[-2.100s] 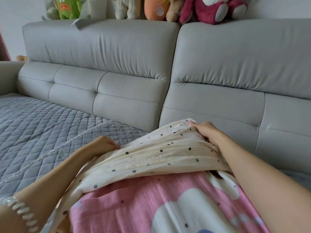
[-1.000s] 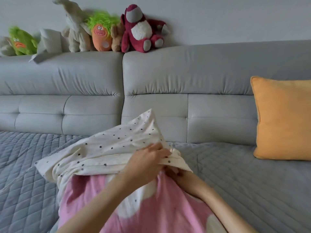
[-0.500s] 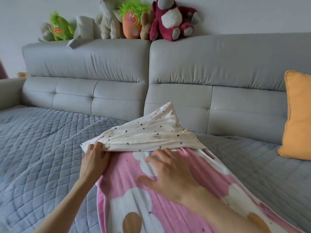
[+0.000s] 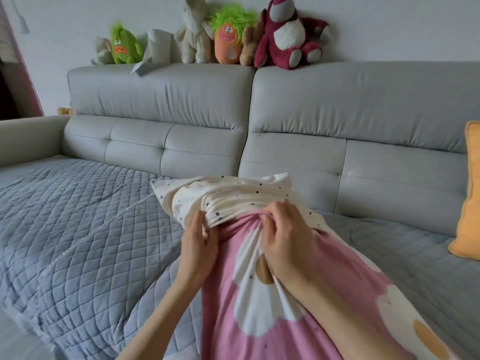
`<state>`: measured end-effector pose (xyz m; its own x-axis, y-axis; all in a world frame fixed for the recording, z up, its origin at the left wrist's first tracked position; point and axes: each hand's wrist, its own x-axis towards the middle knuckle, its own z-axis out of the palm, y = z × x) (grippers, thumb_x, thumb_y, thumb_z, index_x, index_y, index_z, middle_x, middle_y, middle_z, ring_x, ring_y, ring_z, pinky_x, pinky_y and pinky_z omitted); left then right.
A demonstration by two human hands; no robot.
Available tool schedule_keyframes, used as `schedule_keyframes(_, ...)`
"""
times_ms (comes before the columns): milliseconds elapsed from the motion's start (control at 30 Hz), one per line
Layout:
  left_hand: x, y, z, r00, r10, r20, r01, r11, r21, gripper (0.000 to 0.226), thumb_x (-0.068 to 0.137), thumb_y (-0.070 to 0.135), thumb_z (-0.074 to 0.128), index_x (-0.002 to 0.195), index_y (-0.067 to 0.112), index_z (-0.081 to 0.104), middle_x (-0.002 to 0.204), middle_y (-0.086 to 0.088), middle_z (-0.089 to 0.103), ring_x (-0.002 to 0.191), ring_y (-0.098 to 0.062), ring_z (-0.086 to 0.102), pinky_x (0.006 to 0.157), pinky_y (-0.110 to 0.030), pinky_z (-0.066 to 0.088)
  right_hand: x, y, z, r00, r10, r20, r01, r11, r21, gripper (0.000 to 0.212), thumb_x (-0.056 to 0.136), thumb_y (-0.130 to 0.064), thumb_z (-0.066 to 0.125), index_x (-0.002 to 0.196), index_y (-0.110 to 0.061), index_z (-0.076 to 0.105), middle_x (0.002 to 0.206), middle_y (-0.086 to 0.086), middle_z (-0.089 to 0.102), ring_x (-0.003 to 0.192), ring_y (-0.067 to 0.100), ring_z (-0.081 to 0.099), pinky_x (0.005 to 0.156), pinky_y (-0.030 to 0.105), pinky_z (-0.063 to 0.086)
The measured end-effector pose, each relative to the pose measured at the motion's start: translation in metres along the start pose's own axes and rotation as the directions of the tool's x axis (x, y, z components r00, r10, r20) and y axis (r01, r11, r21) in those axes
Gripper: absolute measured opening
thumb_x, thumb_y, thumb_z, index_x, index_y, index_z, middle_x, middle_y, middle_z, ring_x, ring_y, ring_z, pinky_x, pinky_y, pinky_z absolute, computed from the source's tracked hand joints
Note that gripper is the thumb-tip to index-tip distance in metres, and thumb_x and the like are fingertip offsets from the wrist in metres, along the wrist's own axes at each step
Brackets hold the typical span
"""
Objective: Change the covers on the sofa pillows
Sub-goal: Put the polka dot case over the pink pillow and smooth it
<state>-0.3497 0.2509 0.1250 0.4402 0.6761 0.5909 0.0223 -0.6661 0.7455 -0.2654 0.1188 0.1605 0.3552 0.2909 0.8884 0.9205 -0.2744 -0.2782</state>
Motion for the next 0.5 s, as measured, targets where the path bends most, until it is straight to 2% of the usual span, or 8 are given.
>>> schedule_keyframes(100, 0.036, 0.061, 0.032, 0.984, 0.177, -0.025, -0.179, 0.973, -0.144, 0.006, 0.093, 0.016, 0.044, 0.095, 0.02, 0.046, 0.079, 0.002, 0.053, 0.07, -0.011, 0.05, 0.062, -0.018, 0.035, 0.05, 0.022, -0.029, 0.98, 0.046, -0.192, -0.045, 0.999, 0.01, 0.013, 0.086, -0.013, 0.047, 0.078, -0.009, 0.057, 0.076, 0.005, 0.057, 0.072, 0.026, 0.056, 0.064, 0.028, 0.038)
schedule_keyframes(167, 0.052, 0.085, 0.054, 0.965, 0.258, -0.039, -0.259, 0.937, -0.234, 0.008, 0.091, 0.015, 0.042, 0.092, 0.023, 0.044, 0.079, 0.008, 0.05, 0.072, -0.004, 0.048, 0.065, -0.013, 0.036, 0.068, 0.037, -0.049, 0.955, 0.029, -0.296, -0.042, 0.998, -0.036, 0.014, 0.087, -0.012, 0.048, 0.078, -0.007, 0.058, 0.077, 0.007, 0.058, 0.072, 0.027, 0.057, 0.064, 0.028, 0.039)
schedule_keyframes(233, 0.063, 0.086, 0.079, 0.959, 0.278, -0.05, -0.281, 0.921, -0.272, 0.008, 0.087, 0.013, 0.043, 0.091, 0.019, 0.046, 0.078, 0.004, 0.051, 0.07, -0.01, 0.049, 0.063, -0.013, 0.036, 0.068, 0.05, -0.06, 0.956, -0.011, -0.294, -0.025, 0.992, -0.12, 0.016, 0.088, -0.012, 0.049, 0.079, -0.006, 0.061, 0.08, 0.007, 0.06, 0.076, 0.025, 0.057, 0.068, 0.028, 0.042)
schedule_keyframes(300, 0.059, 0.055, 0.109, 0.979, 0.195, 0.053, -0.177, 0.956, -0.233, 0.01, 0.086, 0.006, 0.046, 0.094, 0.011, 0.049, 0.083, -0.005, 0.056, 0.073, -0.022, 0.052, 0.061, -0.024, 0.033, 0.045, 0.07, -0.056, 0.992, 0.005, -0.126, -0.031, 0.978, -0.206, 0.018, 0.086, -0.019, 0.049, 0.08, -0.01, 0.064, 0.081, 0.002, 0.062, 0.077, 0.021, 0.058, 0.069, 0.031, 0.048)
schedule_keyframes(367, 0.036, 0.007, 0.136, 0.969, -0.035, 0.243, 0.067, 0.99, -0.122, 0.009, 0.089, 0.004, 0.049, 0.089, 0.013, 0.049, 0.088, -0.011, 0.059, 0.082, -0.028, 0.056, 0.063, -0.029, 0.028, 0.003, 0.09, -0.046, 0.979, 0.142, 0.146, -0.095, 0.952, -0.29, 0.028, 0.084, -0.034, 0.046, 0.087, -0.017, 0.068, 0.086, -0.001, 0.067, 0.083, 0.021, 0.064, 0.075, 0.035, 0.054)
schedule_keyframes(433, 0.008, -0.032, 0.15, 0.915, -0.16, 0.37, 0.182, 0.983, -0.024, 0.018, 0.09, 0.016, 0.051, 0.076, 0.024, 0.044, 0.08, -0.004, 0.057, 0.086, -0.033, 0.058, 0.063, -0.031, 0.03, -0.029, 0.097, -0.042, 0.906, 0.255, 0.337, -0.142, 0.934, -0.327, 0.054, 0.086, -0.061, 0.037, 0.101, -0.019, 0.068, 0.105, -0.003, 0.068, 0.103, 0.018, 0.063, 0.097, 0.032, 0.043)
schedule_keyframes(500, -0.001, -0.049, 0.155, 0.913, -0.155, 0.376, 0.185, 0.982, -0.045, 0.021, 0.088, 0.016, 0.057, 0.074, 0.025, 0.044, 0.075, 0.002, 0.05, 0.083, -0.033, 0.057, 0.065, -0.033, 0.035, -0.034, 0.096, -0.039, 0.85, 0.318, 0.42, -0.183, 0.926, -0.33, 0.085, 0.075, -0.085, 0.014, 0.114, -0.024, 0.06, 0.119, -0.008, 0.062, 0.117, 0.014, 0.053, 0.101, 0.031, 0.032)
